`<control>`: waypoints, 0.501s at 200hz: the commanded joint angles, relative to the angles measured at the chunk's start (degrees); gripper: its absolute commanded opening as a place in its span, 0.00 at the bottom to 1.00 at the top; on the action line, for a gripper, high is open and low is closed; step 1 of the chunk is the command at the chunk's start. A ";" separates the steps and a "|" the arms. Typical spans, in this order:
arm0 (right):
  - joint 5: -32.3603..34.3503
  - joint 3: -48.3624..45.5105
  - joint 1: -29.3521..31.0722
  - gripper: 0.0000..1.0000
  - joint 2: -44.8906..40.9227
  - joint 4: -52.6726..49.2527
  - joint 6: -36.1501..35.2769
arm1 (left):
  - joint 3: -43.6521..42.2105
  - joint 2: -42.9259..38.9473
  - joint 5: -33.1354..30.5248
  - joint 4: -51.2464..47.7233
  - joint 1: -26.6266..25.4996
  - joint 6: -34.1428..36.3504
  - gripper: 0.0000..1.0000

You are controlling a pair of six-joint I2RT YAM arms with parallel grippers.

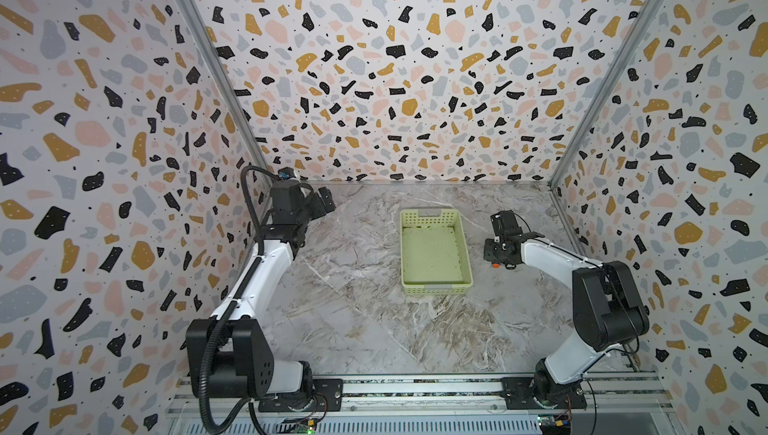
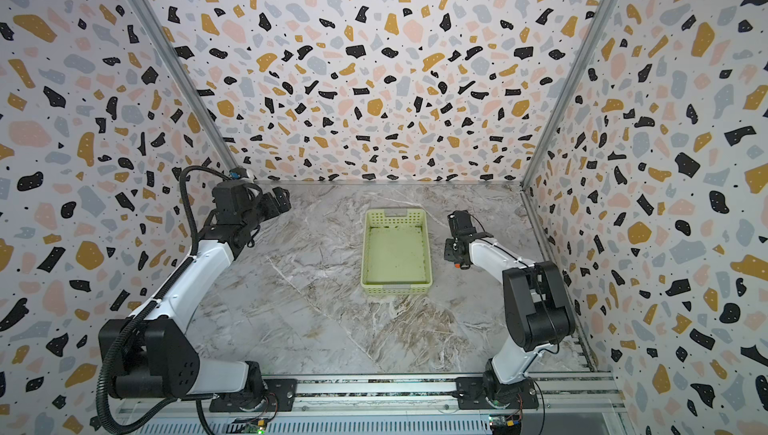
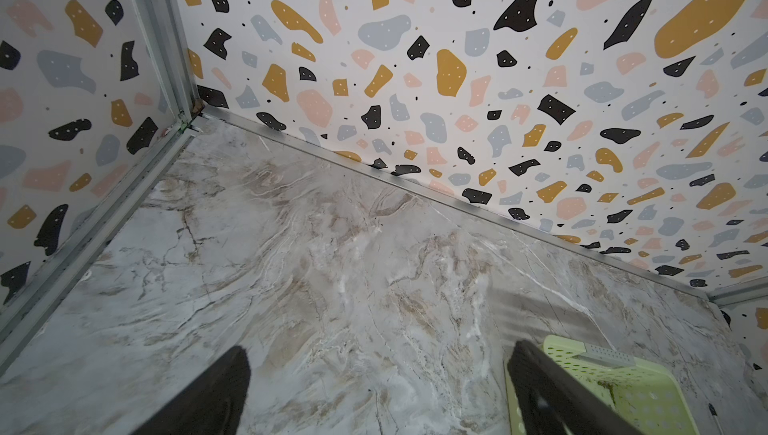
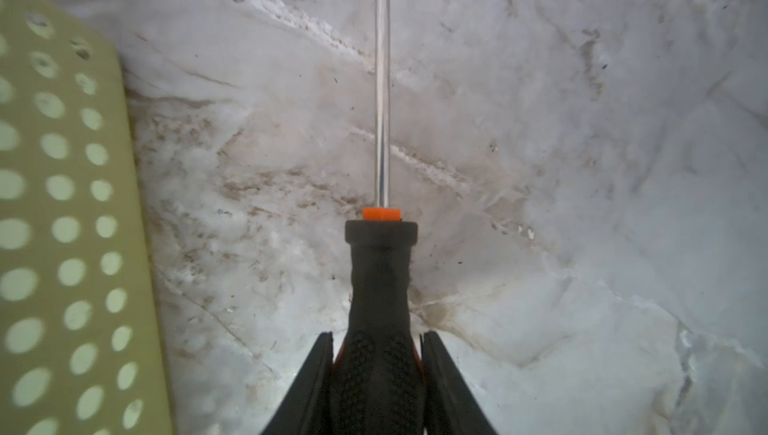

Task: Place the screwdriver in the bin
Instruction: 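Close the right gripper on the black screwdriver handle and lift it, then carry the screwdriver with the right gripper over the green basket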

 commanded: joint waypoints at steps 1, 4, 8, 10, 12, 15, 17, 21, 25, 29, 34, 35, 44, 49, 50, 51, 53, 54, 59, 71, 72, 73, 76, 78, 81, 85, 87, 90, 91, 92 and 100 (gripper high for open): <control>0.60 3.10 0.37 0.25 -4.94 -2.27 -0.90 | 0.35 -0.60 -0.25 0.92 0.52 -0.24 1.00; 0.49 3.19 0.42 0.25 -5.43 -2.37 -1.05 | 0.34 -0.57 -0.25 0.94 0.52 -0.24 1.00; 0.42 3.39 0.46 0.24 -6.01 -2.48 -1.23 | 0.35 -0.60 -0.26 0.92 0.52 -0.24 1.00; 0.45 3.48 0.53 0.24 -6.28 -2.61 -1.26 | 0.35 -0.60 -0.26 0.91 0.52 -0.24 1.00; 0.45 3.57 0.55 0.24 -6.61 -2.73 -1.40 | 0.31 -0.60 -0.26 0.95 0.52 -0.24 1.00; 0.45 3.81 0.62 0.24 -7.01 -2.95 -1.40 | 0.31 -0.60 -0.26 0.94 0.52 -0.19 1.00; 0.48 3.96 0.68 0.24 -7.26 -3.06 -1.50 | 0.34 -0.60 -0.26 0.91 0.52 -0.23 1.00; 0.48 4.28 0.72 0.24 -7.88 -3.39 -1.55 | 0.34 -0.60 -0.33 0.95 0.52 -0.25 1.00; 0.56 4.57 0.81 0.24 -8.35 -3.68 -1.65 | 0.23 -0.52 -0.34 1.00 0.52 -0.29 1.00; 0.57 4.87 0.88 0.24 -8.85 -4.08 -1.78 | 0.27 -0.51 -0.35 0.99 0.52 -0.24 1.00; 0.57 5.38 1.06 0.24 -9.39 -4.57 -2.00 | 0.34 -0.44 -0.35 1.01 0.52 -0.23 1.00; 0.57 5.50 1.07 0.24 -9.46 -4.64 -2.05 | 0.30 -0.43 -0.35 1.00 0.52 -0.23 1.00; 0.71 6.55 1.42 0.24 -10.36 -5.44 -2.47 | 0.35 -0.42 -0.37 0.93 0.52 -0.18 1.00; 0.75 7.17 1.65 0.25 -10.73 -5.93 -2.75 | 0.28 -0.41 -0.35 0.91 0.52 -0.20 1.00; 0.75 7.32 1.72 0.25 -10.79 -6.02 -2.77 | 0.32 -0.42 -0.35 0.91 0.52 -0.22 1.00; 0.75 7.48 1.79 0.25 -10.87 -6.11 -2.82 | 0.29 -0.38 -0.35 0.91 0.52 -0.18 1.00; 0.75 7.75 1.85 0.24 -11.01 -6.31 -2.95 | 0.29 -0.41 -0.31 0.95 0.52 -0.22 1.00; 0.75 7.91 1.90 0.25 -11.06 -6.43 -3.05 | 0.28 -0.42 -0.33 0.97 0.52 -0.23 1.00; 0.74 8.65 2.38 0.24 -11.23 -6.94 -3.29 | 0.30 -0.42 -0.27 0.99 0.52 -0.26 1.00; 0.80 10.66 3.72 0.25 -11.34 -8.05 -3.88 | 0.23 -0.41 -0.18 1.11 0.52 -0.24 1.00; 0.82 10.87 3.89 0.25 -11.31 -8.09 -3.91 | 0.20 -0.42 -0.13 1.09 0.52 -0.24 1.00; 0.83 11.05 3.98 0.25 -11.30 -8.20 -3.96 | 0.19 -0.42 -0.11 1.09 0.52 -0.24 1.00; 0.84 11.59 4.37 0.24 -11.22 -8.50 -4.10 | 0.29 -0.40 -0.09 1.09 0.52 -0.24 1.00; 0.88 11.86 4.69 0.25 -11.21 -8.71 -4.17 | 0.27 -0.42 -0.09 1.08 0.52 -0.30 1.00; 1.00 12.38 5.23 0.25 -11.06 -8.97 -4.24 | 0.33 -0.34 -0.09 1.08 0.52 -0.25 1.00; 1.01 13.02 5.91 0.25 -10.84 -9.19 -4.22 | 0.40 -0.30 -0.09 1.08 0.52 -0.27 1.00; 1.08 13.31 6.26 0.25 -10.74 -9.19 -4.25 | 0.39 -0.28 -0.09 1.12 0.52 -0.29 1.00; 1.06 13.81 6.75 0.25 -10.56 -9.36 -4.33 | 0.39 -0.33 -0.09 1.04 0.54 -0.24 1.00; 1.13 13.98 6.90 0.25 -10.49 -9.36 -4.31 | 0.46 -0.33 -0.09 1.02 0.57 -0.24 1.00; 1.16 14.10 7.11 0.25 -10.36 -9.40 -4.30 | 0.49 -0.34 -0.09 1.00 0.59 -0.24 1.00; 1.42 15.24 8.62 0.25 -9.56 -9.63 -4.29 | 0.49 -0.36 -0.26 0.95 0.60 -0.19 1.00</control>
